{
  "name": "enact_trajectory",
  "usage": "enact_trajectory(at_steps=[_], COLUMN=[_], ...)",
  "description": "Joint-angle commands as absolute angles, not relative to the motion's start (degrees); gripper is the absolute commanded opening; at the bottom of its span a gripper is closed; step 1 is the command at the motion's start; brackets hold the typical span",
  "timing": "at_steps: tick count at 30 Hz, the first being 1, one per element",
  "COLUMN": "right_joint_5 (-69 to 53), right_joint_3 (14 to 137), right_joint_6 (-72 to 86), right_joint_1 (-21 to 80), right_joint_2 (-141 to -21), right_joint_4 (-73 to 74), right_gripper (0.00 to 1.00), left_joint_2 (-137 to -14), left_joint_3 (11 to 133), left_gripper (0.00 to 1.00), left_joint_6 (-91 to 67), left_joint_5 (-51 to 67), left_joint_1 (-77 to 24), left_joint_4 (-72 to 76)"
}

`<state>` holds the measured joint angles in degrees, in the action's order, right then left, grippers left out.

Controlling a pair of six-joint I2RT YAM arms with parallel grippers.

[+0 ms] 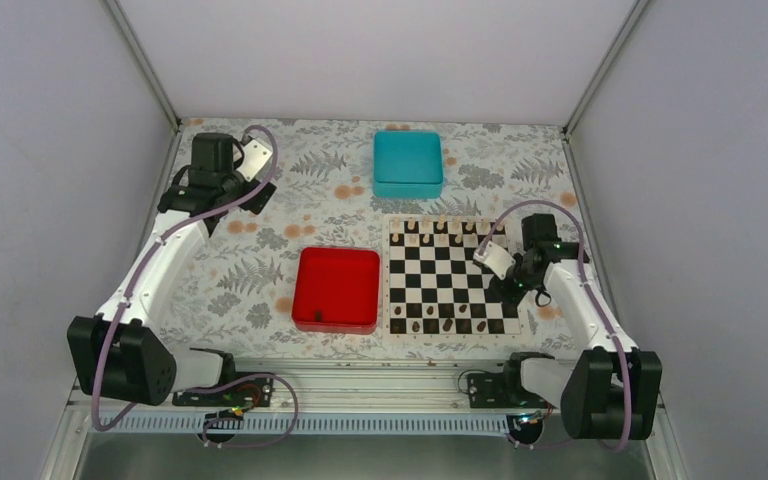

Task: Set up the chess pieces on the board
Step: Place the chess piece on the chessboard.

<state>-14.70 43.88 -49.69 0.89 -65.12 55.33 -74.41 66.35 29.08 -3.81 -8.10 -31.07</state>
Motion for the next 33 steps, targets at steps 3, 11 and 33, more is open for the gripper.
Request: enact_trajectory(at_steps=[3, 11, 33], right_joint_5=[-13.28, -11.85, -9.92], right_joint_3=[39.11, 37.11, 34.63], right_joint_6=[-55.17, -55.20, -55.82], right_joint_1=[-1.04, -1.14, -1.49], right_joint_2=[-64.66, -68.54, -70.22], right_joint_4=[54.49, 51.74, 49.29], right_gripper=[0.04, 0.04, 0.04], left_joint_2=[-71.72, -71.46, -71.98], left_joint_3=[65.19, 65.30, 64.86], left_gripper=[1.00, 1.00, 1.00], left_joint_6=[28.19, 28.29, 28.43], left_joint_5=[-1.92, -1.13, -0.97], left_joint_1=[-7.73, -7.73, -7.76], left_joint_4=[-30.89, -31.21, -31.12])
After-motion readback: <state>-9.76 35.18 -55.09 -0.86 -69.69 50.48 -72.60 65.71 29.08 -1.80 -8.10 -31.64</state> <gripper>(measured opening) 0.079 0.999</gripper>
